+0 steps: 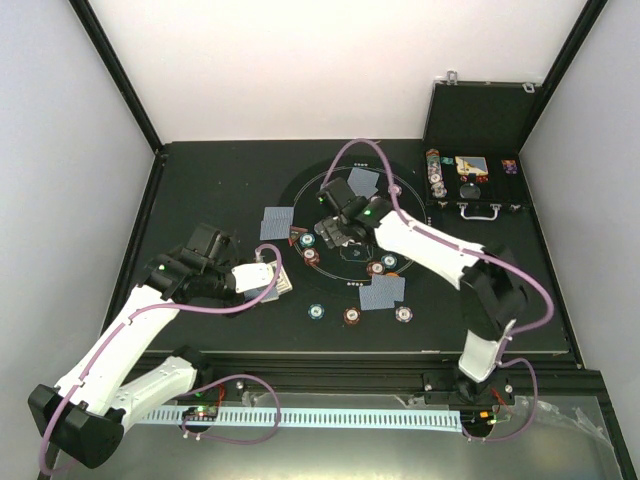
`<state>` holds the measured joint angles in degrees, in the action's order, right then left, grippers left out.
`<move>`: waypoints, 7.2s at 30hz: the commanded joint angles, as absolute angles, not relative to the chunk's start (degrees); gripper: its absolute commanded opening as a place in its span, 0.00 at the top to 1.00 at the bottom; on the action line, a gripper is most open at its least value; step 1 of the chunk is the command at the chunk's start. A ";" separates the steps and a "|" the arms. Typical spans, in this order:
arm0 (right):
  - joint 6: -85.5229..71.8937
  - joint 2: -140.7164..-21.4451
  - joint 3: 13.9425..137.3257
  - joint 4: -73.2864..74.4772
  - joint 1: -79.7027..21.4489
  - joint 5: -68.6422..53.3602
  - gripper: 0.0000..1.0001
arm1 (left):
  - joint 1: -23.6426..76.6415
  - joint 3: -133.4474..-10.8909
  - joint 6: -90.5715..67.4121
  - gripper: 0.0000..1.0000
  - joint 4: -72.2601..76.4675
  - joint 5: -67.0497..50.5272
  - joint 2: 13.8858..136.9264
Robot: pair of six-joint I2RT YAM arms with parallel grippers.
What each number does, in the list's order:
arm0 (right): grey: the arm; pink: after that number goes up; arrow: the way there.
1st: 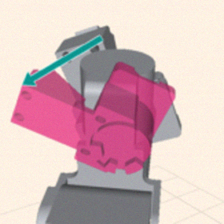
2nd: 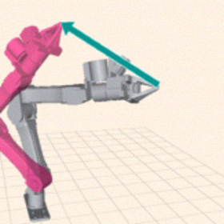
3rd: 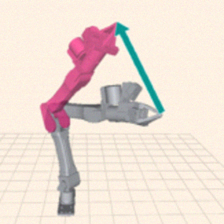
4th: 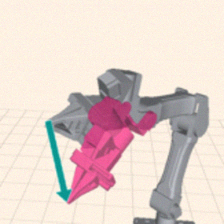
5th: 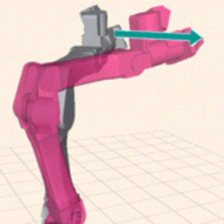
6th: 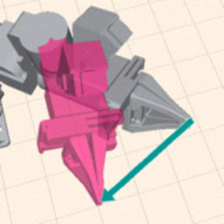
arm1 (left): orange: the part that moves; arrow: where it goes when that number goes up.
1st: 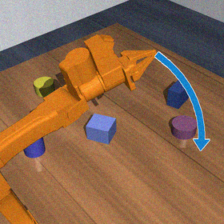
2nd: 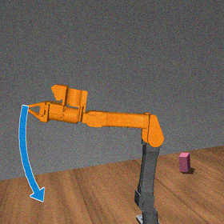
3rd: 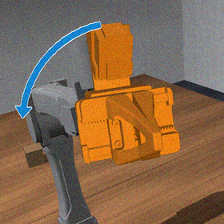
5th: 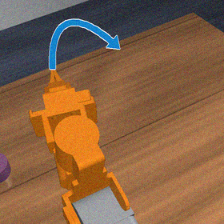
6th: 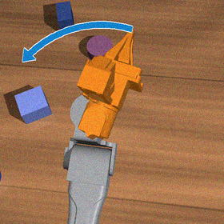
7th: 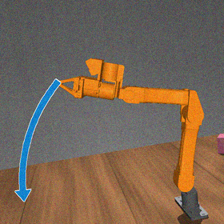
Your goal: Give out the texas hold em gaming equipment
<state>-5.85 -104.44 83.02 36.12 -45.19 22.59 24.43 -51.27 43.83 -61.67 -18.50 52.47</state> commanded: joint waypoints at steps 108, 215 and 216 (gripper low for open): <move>-25.61 -111.68 75.43 29.60 -12.00 -33.08 0.99 | 24.26 -53.09 41.46 0.94 -59.94 -20.74 52.54; -63.59 -105.23 55.94 -22.50 -50.51 -51.63 0.51 | 24.25 -49.76 40.51 0.94 -56.54 -20.03 51.31; -63.47 -104.91 55.56 -22.42 -50.35 -51.61 0.52 | 24.26 -49.77 40.52 0.94 -56.44 -19.99 51.45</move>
